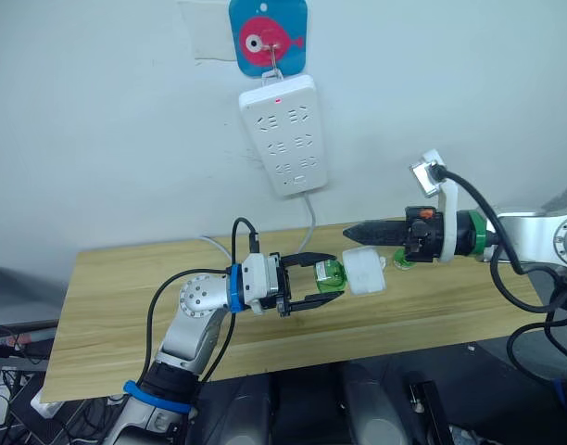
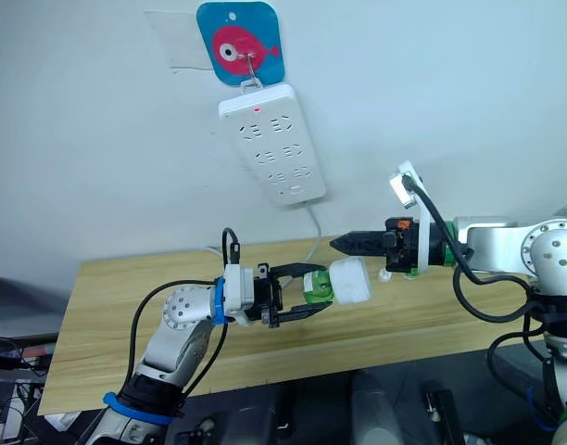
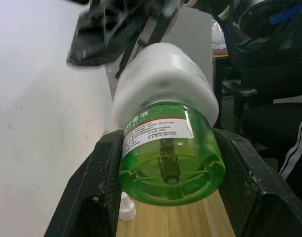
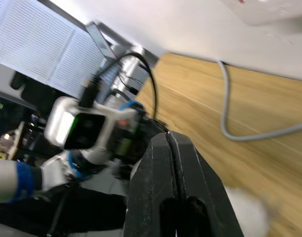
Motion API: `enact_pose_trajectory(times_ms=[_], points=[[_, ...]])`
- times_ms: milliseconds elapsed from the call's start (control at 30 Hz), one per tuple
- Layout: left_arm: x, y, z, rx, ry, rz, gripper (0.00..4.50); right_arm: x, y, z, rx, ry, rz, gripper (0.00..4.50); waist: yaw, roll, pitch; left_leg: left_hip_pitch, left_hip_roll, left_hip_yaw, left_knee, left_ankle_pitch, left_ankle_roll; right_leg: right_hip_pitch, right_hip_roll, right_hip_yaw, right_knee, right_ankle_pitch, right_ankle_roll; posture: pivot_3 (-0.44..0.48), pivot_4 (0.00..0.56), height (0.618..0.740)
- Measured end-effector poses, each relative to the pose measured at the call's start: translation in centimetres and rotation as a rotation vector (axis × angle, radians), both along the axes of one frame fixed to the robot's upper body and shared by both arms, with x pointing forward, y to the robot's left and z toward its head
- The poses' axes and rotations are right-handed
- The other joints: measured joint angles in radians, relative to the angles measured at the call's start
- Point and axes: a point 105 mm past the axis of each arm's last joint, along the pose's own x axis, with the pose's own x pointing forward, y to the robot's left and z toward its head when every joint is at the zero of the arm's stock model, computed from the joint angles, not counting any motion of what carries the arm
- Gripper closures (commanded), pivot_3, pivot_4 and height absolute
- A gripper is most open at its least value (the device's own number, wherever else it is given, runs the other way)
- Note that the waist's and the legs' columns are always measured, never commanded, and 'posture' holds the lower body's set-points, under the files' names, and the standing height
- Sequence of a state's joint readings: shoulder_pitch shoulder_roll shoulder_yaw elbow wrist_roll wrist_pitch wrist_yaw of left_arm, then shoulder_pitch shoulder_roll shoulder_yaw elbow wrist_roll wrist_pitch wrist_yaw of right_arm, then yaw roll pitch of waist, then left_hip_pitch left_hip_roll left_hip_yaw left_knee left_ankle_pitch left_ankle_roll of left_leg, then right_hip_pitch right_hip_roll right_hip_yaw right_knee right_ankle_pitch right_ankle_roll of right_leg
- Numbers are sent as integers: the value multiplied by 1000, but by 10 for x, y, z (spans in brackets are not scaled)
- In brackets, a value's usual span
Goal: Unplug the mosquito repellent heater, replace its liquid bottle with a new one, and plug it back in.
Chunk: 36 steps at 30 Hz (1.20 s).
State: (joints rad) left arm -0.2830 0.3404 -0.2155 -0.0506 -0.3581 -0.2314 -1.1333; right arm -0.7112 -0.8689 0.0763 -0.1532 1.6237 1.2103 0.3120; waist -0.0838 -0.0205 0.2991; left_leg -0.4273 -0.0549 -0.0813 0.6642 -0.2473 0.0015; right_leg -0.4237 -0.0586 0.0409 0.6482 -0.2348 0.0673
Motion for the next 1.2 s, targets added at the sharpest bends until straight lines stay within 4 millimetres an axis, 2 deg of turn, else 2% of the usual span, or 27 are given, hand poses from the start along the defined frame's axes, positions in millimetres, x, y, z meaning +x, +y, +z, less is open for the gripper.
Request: enact_pose_trajectory(times_ms=[267, 567, 700, 867, 1200], points=[[-10, -4, 2, 9, 8, -40, 2257, 4, -11, -25, -56, 21, -21, 4476, 1, 0, 0, 0, 0, 0, 0, 0, 0, 0, 0, 0, 1, 0, 0, -135, 263, 740], [-13, -5, 9, -26, 21, -52, 2257, -4, -14, -49, -76, 87, -25, 4476, 1, 0, 0, 0, 0, 0, 1, 0, 0, 0, 0, 0, 1, 0, 0, -148, 273, 740], [-12, -6, 14, -25, -2, -57, 2257, -8, -18, -47, -74, 81, -31, 4476, 1, 0, -1, 0, -1, 0, 1, 0, 0, 0, 0, 0, 1, 0, 0, -152, 276, 740], [-6, -5, 13, -25, -5, -43, 2257, -20, -22, -56, -85, 132, -19, 4476, 0, 0, -1, 0, -1, 0, 1, 0, 0, 0, 0, 0, 1, 0, 0, -157, 283, 740], [-5, -4, 16, -24, -36, -40, 2257, -29, -23, -54, -71, 155, -24, 4476, 0, 0, 0, 0, -1, 0, 1, 0, 0, 0, 0, 0, 2, 0, 0, -157, 293, 740]])
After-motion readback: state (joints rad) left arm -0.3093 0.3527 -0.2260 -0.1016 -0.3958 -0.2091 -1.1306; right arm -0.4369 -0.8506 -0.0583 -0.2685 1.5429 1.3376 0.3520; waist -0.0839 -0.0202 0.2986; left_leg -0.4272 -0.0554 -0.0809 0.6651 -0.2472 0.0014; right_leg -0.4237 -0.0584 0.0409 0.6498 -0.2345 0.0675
